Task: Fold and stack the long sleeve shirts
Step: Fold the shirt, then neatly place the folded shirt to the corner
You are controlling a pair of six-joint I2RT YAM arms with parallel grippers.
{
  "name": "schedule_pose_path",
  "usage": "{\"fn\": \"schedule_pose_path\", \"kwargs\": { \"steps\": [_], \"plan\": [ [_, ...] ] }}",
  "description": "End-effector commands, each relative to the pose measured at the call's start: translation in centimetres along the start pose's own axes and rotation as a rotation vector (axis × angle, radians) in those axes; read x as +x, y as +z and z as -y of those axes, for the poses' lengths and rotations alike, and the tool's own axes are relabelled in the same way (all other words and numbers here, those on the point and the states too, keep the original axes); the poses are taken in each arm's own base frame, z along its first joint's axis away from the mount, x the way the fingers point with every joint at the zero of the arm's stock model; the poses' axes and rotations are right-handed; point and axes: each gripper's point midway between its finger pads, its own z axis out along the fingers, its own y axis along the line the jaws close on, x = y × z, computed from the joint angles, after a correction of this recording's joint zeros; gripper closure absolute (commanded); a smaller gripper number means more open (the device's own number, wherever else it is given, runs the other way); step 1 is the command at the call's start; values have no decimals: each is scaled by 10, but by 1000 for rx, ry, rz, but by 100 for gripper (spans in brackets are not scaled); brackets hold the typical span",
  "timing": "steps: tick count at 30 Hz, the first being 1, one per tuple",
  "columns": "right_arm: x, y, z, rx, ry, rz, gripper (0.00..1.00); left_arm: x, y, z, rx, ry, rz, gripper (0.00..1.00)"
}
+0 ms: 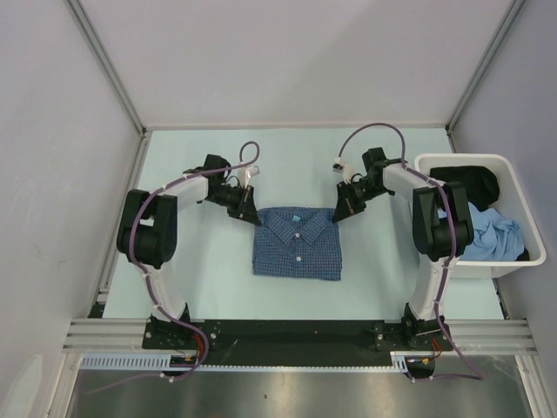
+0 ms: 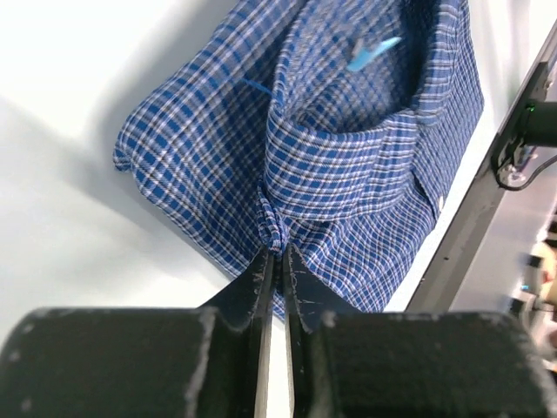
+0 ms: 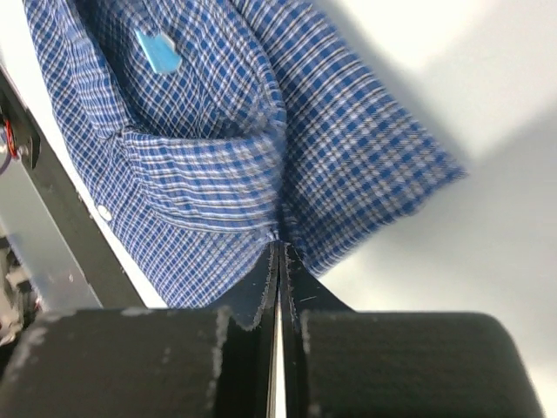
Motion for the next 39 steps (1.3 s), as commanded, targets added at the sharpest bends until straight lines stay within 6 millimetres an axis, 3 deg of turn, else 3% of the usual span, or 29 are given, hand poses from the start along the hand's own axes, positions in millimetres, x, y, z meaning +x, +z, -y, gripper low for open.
{"fn": "schedule_pose_path", "kwargs": {
  "steps": [1, 8, 14, 21, 22, 24, 27, 29, 30, 31, 32, 34, 35, 36, 37, 38, 39],
  "plan": [
    [-37, -29, -4, 27, -79, 142, 100, -26, -20, 18, -12, 196, 84, 89],
    [-39, -21, 16, 54, -43, 156, 100, -37, -10, -9, -87, 184, 114, 79],
    [-39, -4, 33, 91, -24, 150, 100, -28, 3, -42, -160, 106, 67, 80],
    [-44, -10, 30, 122, -40, 134, 98, -32, -11, -39, -157, 55, 113, 78],
    [-46, -14, 28, 127, -51, 132, 94, -33, -18, -39, -144, 38, 141, 76],
    [-51, -28, 22, 134, -75, 134, 85, -43, -37, -19, -105, 55, 209, 53],
    [-58, -53, 7, 158, -141, 169, 65, -38, -57, 11, -81, 96, 255, 27],
    [-62, -67, -12, 174, -204, 187, 52, -24, -62, 21, -78, 74, 263, 1],
    [-57, -69, -18, 181, -234, 183, 51, -27, -74, 35, -87, 99, 301, 1],
    [-56, -70, -24, 188, -266, 184, 50, -23, -77, 37, -108, 108, 312, 1],
    [-58, -72, -44, 191, -337, 194, 50, -25, -85, 33, -176, 92, 338, 1],
    [-47, -63, -59, 195, -421, 170, 51, -33, -113, 40, -298, 150, 438, 1],
    [-47, -54, -87, 181, -519, 173, 52, -36, -129, 31, -409, 125, 496, 1],
    [-43, -46, -98, 169, -582, 161, 52, -45, -143, 29, -453, 114, 574, 1],
    [-29, -31, -108, 145, -626, 127, 53, -40, -152, 27, -487, 65, 627, 1],
    [-27, -22, -119, 135, -684, 125, 54, -39, -156, 23, -486, -47, 667, 0],
    [-16, -1, -147, 82, -769, 97, 55, -33, -154, 28, -409, -77, 645, 0]
  ]
}}
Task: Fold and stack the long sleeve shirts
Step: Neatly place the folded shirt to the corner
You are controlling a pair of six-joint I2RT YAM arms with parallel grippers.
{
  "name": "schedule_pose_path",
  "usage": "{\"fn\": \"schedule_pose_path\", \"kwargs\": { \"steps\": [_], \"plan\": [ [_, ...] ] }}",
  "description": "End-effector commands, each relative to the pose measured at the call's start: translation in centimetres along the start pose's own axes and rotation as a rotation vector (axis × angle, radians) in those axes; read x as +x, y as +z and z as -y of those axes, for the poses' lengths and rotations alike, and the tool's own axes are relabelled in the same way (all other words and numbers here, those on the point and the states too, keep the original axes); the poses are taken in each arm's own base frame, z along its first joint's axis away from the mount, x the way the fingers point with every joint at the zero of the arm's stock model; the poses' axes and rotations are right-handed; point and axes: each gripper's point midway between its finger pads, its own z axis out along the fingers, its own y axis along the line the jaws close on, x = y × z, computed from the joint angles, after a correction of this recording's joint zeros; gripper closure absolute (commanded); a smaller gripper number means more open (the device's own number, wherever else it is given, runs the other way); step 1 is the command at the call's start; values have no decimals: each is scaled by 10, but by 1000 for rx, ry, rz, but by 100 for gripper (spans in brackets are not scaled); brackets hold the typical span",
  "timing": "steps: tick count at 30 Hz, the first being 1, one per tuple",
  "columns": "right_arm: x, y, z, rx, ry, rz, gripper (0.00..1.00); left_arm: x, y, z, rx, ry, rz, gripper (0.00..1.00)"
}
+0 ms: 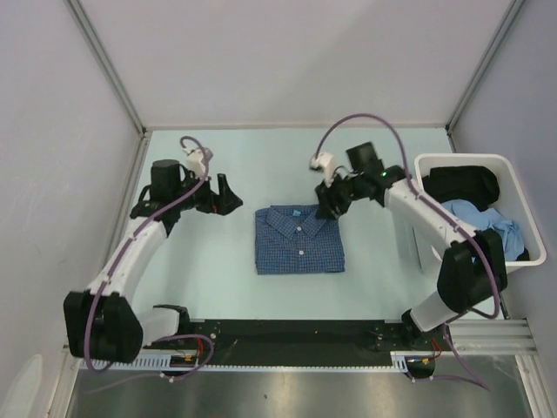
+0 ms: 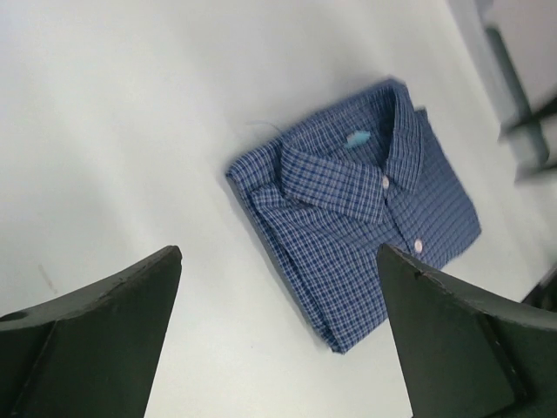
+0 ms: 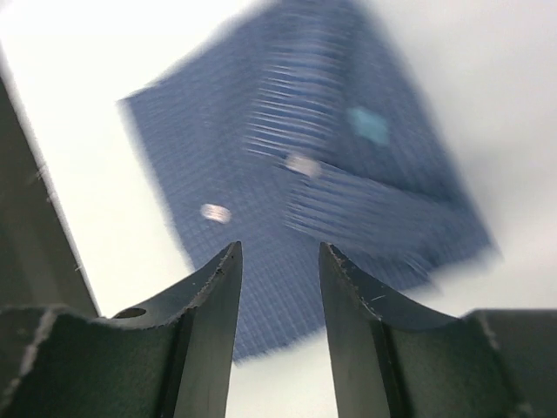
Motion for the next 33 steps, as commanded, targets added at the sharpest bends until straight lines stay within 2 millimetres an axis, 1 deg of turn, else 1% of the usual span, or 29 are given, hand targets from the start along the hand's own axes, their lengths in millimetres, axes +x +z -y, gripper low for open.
{"fn": "schedule_pose_path", "kwargs": {
  "steps": [1, 2, 3, 4, 5, 6, 7, 9, 10, 11, 12, 13, 14, 15, 18, 20, 22, 23, 27, 28, 30, 31, 32, 33],
  "plan": [
    [12, 45, -81, -139, -291, -44, 55, -2, -15, -16, -61, -237, 62, 1],
    [8, 56, -90, -138, -342, -26, 57, 13, -9, -13, -15, -279, -9, 1],
    [12, 72, -123, -204, -408, -41, 57, 30, -8, -6, 22, -337, -80, 1],
    [14, 80, -134, -221, -442, -43, 58, 51, -5, -10, 10, -402, -121, 1],
    [15, 91, -144, -228, -480, -33, 59, 59, -7, -9, 5, -468, -118, 1],
    [17, 98, -153, -241, -507, -31, 59, 61, -5, -8, 13, -473, -89, 0],
    [26, 110, -172, -275, -547, -45, 60, 80, -8, -16, -5, -536, -94, 0],
    [32, 126, -182, -270, -589, -45, 62, 88, -9, -11, 9, -568, -85, 2],
    [44, 137, -194, -294, -608, -71, 62, 103, -9, -12, -7, -601, -98, 2],
    [40, 144, -196, -267, -617, -58, 63, 107, -9, -12, -15, -610, -94, 3],
    [44, 149, -199, -265, -623, -65, 63, 108, -11, -12, -20, -602, -80, 3],
    [44, 153, -201, -257, -629, -61, 63, 118, -11, -14, -40, -614, -92, 3],
    [44, 159, -203, -236, -642, -50, 63, 118, -11, -14, -45, -620, -85, 3],
    [44, 162, -204, -228, -656, -49, 63, 115, -10, -14, -36, -601, -78, 4],
    [43, 170, -205, -198, -684, -45, 64, 118, -9, -18, -59, -619, -85, 4],
    [38, 175, -200, -161, -696, -42, 64, 119, -9, -18, -60, -630, -86, 4],
    [40, 180, -196, -140, -704, -53, 64, 121, -9, -19, -69, -636, -87, 4],
    [37, 181, -191, -105, -713, -43, 65, 122, -9, -20, -78, -650, -87, 4],
    [49, 185, -184, -65, -760, -67, 66, 125, -6, -22, -86, -679, -95, 4],
    [56, 189, -182, -67, -761, -87, 67, 129, -6, -22, -90, -691, -104, 4],
    [66, 194, -179, -71, -763, -116, 71, 134, -3, -24, -94, -709, -117, 4],
    [72, 196, -174, -70, -756, -133, 74, 137, -2, -25, -101, -717, -126, 4],
    [75, 198, -173, -78, -741, -138, 83, 137, -2, -26, -105, -720, -127, 4],
    [76, 199, -171, -82, -729, -142, 90, 140, 0, -27, -105, -726, -136, 4]
  ]
}}
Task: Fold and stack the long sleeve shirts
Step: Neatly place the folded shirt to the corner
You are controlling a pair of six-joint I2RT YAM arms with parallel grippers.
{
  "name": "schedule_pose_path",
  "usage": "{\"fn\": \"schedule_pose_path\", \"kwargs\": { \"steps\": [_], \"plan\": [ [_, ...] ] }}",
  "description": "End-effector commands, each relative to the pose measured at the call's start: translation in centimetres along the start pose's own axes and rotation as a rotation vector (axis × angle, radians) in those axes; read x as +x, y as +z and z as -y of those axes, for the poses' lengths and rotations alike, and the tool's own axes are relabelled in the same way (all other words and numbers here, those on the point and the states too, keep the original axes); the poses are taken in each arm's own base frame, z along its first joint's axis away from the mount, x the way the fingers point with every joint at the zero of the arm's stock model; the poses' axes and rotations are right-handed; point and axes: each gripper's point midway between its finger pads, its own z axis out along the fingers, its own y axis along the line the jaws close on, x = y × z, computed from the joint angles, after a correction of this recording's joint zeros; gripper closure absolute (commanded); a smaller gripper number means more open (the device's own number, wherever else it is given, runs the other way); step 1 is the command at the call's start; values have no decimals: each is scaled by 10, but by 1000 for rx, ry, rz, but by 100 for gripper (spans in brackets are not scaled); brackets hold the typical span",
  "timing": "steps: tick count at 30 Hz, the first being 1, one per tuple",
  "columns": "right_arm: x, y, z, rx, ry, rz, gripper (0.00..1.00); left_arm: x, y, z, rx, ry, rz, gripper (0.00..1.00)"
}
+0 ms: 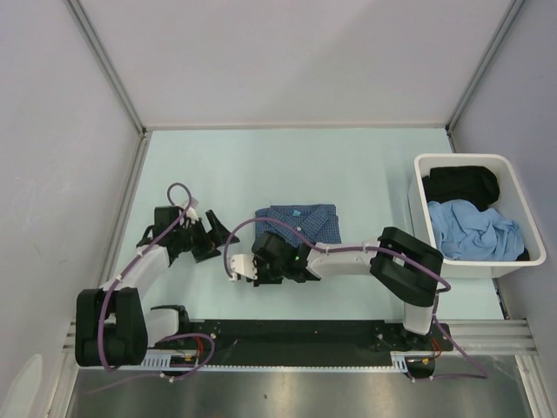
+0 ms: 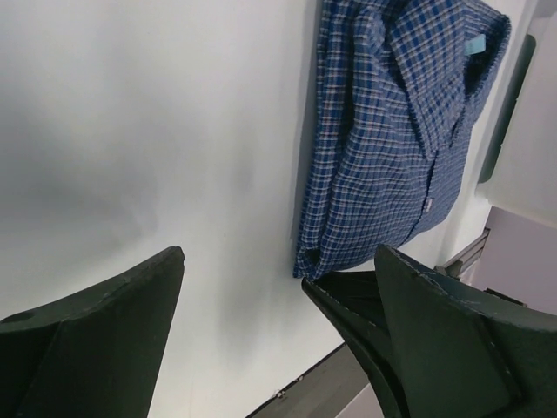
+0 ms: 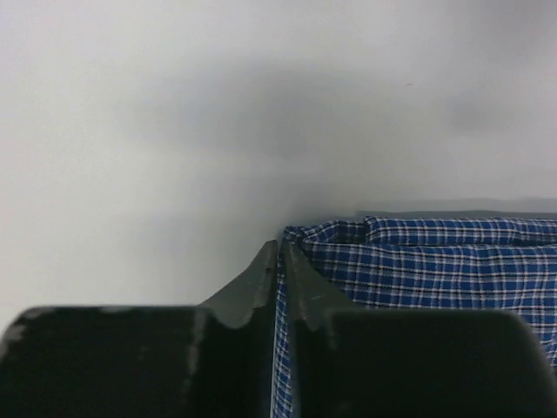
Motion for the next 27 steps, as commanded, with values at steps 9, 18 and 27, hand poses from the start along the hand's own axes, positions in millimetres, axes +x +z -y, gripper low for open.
{"fn": "schedule_pose_path", "kwargs": {
  "steps": [9, 18, 27],
  "plan": [
    [-42, -48, 47, 75, 93, 235, 100, 11, 32, 36, 260, 22, -95, 1],
    [-50, -55, 56, 61, 97, 265, 100, 9, 62, 61, 329, -40, -138, 1],
    [-34, -22, 33, 40, 66, 157, 70, -28, 53, 37, 185, -88, -38, 0]
  ]
}}
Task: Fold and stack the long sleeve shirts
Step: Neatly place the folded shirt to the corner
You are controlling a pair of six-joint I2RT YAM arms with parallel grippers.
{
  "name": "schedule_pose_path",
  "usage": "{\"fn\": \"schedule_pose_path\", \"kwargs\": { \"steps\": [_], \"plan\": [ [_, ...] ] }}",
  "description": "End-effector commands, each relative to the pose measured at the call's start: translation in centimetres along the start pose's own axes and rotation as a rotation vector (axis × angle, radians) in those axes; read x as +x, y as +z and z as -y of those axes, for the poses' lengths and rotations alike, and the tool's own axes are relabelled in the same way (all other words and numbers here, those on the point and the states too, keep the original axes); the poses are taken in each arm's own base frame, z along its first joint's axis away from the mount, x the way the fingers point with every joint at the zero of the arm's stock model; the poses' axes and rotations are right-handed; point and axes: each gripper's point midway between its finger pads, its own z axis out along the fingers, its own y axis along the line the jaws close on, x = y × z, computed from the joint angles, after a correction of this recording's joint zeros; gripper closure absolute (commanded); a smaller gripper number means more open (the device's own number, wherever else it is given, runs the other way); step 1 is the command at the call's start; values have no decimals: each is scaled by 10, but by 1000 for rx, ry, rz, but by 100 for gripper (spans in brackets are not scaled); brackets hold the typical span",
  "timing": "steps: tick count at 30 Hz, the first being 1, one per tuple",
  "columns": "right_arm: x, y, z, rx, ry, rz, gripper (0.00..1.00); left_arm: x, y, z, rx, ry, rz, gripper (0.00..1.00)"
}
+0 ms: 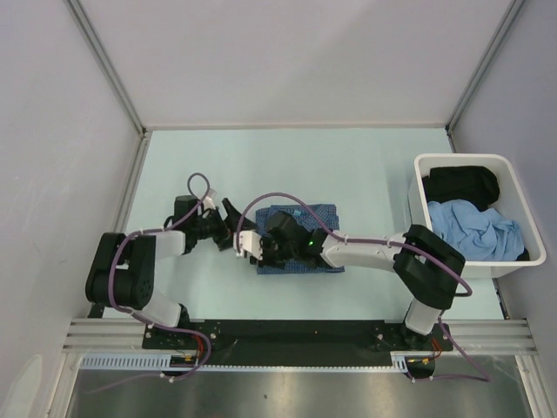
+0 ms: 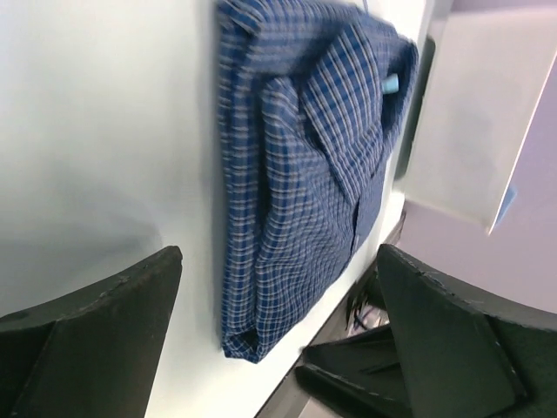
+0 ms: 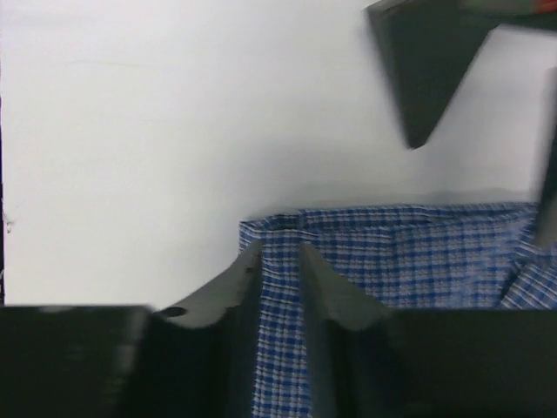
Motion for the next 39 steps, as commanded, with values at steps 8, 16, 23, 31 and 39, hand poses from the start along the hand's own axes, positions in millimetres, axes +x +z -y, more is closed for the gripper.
{"fn": "schedule_pose_path", "kwargs": {
  "steps": [8, 16, 23, 31, 39],
  "plan": [
    [29, 46, -12, -24, -39, -69, 67, -14, -20, -12, -104, 25, 40, 0],
    [6, 21, 11, 21, -28, 12, 100, 10, -9, -16, -79, 57, -45, 1],
    [-31, -6, 17, 13, -11, 110, 100, 17, 10, -5, -33, 49, -78, 1],
    [-33, -5, 16, -7, -4, 101, 100, 20, 32, 12, 31, 9, -90, 1],
    [-51, 1, 23, 23, 4, 145, 100, 21, 47, 5, 34, -3, -128, 24]
  ]
}}
